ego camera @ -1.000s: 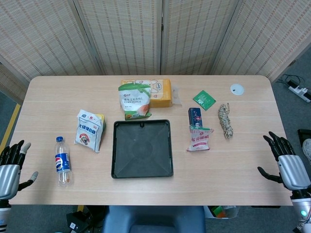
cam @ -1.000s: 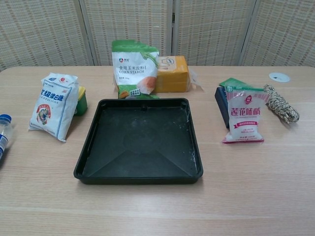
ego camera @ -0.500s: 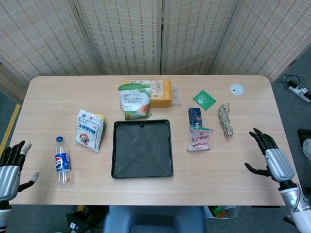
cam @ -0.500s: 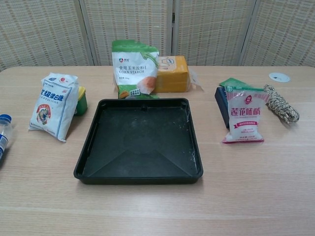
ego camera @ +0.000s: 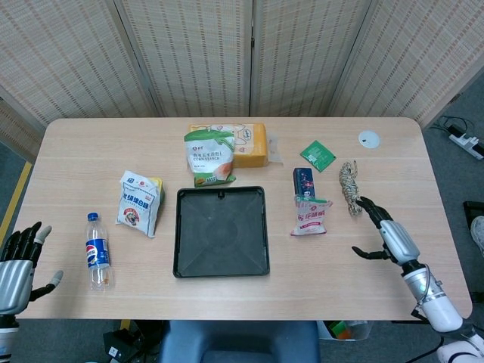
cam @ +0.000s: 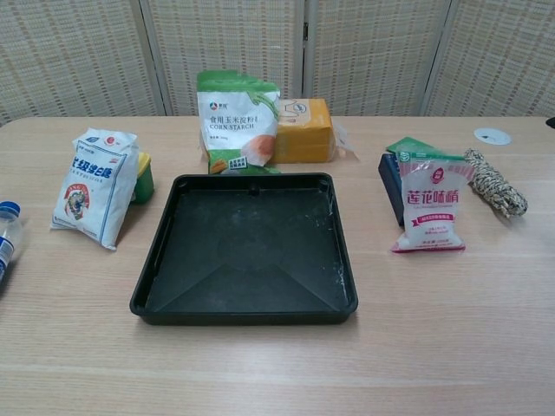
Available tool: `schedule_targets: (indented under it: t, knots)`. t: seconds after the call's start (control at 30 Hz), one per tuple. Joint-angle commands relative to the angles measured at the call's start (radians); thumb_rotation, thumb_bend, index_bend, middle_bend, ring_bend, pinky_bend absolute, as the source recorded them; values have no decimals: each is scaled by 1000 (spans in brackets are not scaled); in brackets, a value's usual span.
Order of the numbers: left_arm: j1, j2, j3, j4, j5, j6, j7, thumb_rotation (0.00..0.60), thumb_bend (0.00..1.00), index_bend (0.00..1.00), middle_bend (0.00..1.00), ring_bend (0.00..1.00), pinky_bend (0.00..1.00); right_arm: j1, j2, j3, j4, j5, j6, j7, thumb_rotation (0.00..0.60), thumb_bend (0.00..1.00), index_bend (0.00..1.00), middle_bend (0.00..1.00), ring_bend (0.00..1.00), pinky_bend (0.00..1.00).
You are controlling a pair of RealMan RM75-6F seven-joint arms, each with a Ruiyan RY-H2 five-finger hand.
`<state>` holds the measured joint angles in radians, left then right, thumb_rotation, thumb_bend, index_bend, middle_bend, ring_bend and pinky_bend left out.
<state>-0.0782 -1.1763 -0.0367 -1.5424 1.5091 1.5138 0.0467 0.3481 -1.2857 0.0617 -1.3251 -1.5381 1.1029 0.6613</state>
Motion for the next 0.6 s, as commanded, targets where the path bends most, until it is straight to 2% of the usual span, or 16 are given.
schedule_targets:
  t: [0.03,0.6]
  knots:
    - [0,2,-1,-1,-1,0,1,600,324,0,44,58,0,40,-42,-1,46,5,-52,51,600,268,0,0,92,0]
    - [8,13,5,-22,-13,-7,18,600,324,0,44,58,0,186,-213,5,314,4,-188,275,600,268,0,0,92,0]
